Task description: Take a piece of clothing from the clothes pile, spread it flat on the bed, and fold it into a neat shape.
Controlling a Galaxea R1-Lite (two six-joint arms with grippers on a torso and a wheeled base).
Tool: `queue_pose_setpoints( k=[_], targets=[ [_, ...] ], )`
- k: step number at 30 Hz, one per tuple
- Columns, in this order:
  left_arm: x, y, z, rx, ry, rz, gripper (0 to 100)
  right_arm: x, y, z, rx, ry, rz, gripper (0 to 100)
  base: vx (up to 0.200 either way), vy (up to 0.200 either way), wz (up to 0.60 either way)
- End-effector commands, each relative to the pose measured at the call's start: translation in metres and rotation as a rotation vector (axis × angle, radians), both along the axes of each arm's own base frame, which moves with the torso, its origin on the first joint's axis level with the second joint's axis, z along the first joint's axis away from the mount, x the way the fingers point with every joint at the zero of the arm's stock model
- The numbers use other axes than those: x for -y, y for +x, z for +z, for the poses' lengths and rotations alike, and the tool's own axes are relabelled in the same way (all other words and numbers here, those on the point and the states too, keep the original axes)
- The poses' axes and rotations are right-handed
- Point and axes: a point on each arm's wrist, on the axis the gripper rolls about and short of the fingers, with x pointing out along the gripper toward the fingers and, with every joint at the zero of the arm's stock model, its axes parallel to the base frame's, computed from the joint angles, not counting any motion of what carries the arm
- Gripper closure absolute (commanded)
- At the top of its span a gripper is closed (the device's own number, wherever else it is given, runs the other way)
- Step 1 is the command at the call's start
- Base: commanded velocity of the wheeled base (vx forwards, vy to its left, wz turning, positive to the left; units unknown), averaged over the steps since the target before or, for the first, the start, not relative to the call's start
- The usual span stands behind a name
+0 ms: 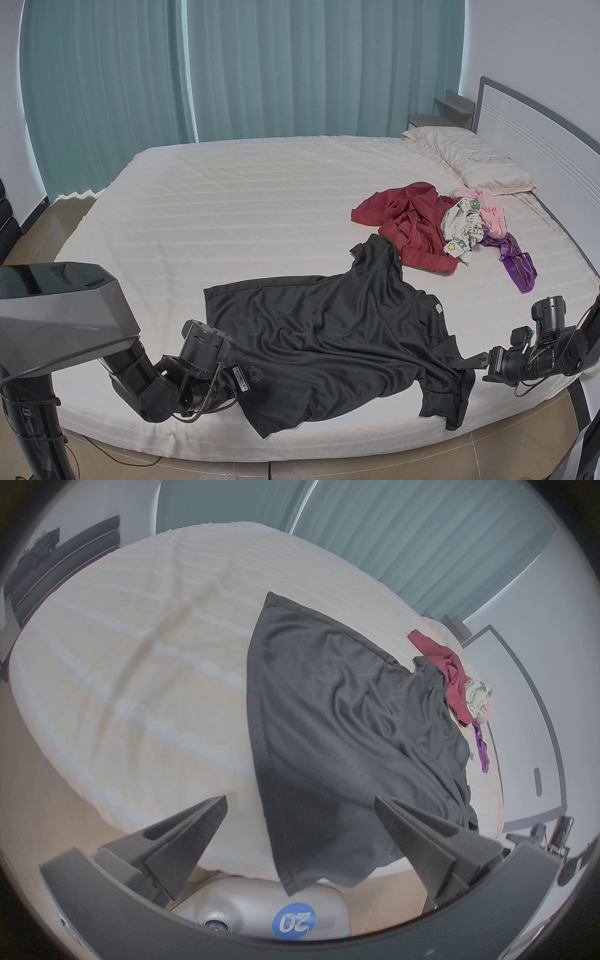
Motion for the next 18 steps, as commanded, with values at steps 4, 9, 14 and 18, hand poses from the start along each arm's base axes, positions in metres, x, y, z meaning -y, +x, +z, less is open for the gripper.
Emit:
queue_pose_setpoints(
  k=[4,9,14,18],
  targets=[
    [-0.01,0.017,0.013,0.01,-0.018,0.052,0,-0.004,-0.009,-0.003,-0.021,0.008,0.013,0,0.0,0.0,0.0],
    [-0.018,0.007,0.028,0.053,-0.082,0.076,0,-0.009,-0.012,-0.001,-0.018,0.008,0.03,0,0.0,0.0,0.0],
    [-0.029,0.008,0.027,0.032,-0.118,0.097,0,-0.009,-0.013,-0.002,-0.022,0.008,0.033,0,0.0,0.0,0.0],
    [-0.033,0.005,0.024,-0.01,-0.16,0.083,0,-0.01,-0.013,-0.002,-0.022,0.008,0.036,0,0.0,0.0,0.0]
  ],
)
